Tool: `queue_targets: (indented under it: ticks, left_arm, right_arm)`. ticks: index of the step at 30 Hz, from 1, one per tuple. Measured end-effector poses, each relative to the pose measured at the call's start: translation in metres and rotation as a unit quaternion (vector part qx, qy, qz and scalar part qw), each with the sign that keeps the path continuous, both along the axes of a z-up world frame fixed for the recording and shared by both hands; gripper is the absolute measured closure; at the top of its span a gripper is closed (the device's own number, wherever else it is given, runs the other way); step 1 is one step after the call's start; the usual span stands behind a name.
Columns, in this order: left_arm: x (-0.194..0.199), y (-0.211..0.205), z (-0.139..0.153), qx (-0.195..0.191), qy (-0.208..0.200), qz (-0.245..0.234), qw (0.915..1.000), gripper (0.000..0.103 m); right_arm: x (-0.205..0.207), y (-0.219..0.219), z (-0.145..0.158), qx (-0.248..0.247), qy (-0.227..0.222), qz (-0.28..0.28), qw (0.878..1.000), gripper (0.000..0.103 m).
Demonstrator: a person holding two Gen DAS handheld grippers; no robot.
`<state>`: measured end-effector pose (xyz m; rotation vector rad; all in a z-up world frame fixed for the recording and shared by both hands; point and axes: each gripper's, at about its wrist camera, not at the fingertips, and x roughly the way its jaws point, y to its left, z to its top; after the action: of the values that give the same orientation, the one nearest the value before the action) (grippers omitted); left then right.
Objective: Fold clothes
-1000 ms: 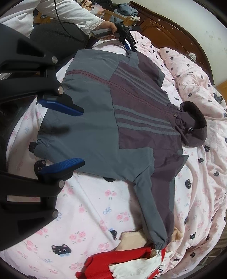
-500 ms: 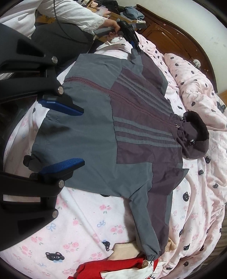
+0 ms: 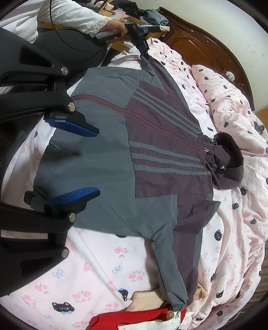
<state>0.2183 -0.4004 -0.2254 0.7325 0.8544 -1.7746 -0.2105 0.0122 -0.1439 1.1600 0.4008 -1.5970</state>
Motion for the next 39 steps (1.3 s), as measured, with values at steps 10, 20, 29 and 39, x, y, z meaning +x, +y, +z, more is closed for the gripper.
queue_targets:
  ticks: [10,20,29,39]
  left_arm:
    - [0.017,0.028,0.031,-0.085,-0.008,0.110,0.9902,0.051]
    - [-0.013,0.036,0.040,-0.095,0.046,0.052,0.9931,0.050]
    - [-0.073,0.047,0.039,-0.105,0.100,-0.050,0.9882,0.050]
    - [-0.102,0.040,0.019,-0.057,0.096,-0.078,0.9907,0.050]
  right_arm:
    - [-0.081,0.039,0.006,-0.029,0.025,-0.133,0.990,0.049]
    - [-0.200,0.049,-0.024,-0.088,-0.056,-0.290,0.951,0.039]
    - [-0.238,0.042,-0.048,-0.118,-0.106,-0.346,0.925,0.039]
    - [-0.254,0.032,-0.045,-0.131,-0.092,-0.367,0.916,0.079]
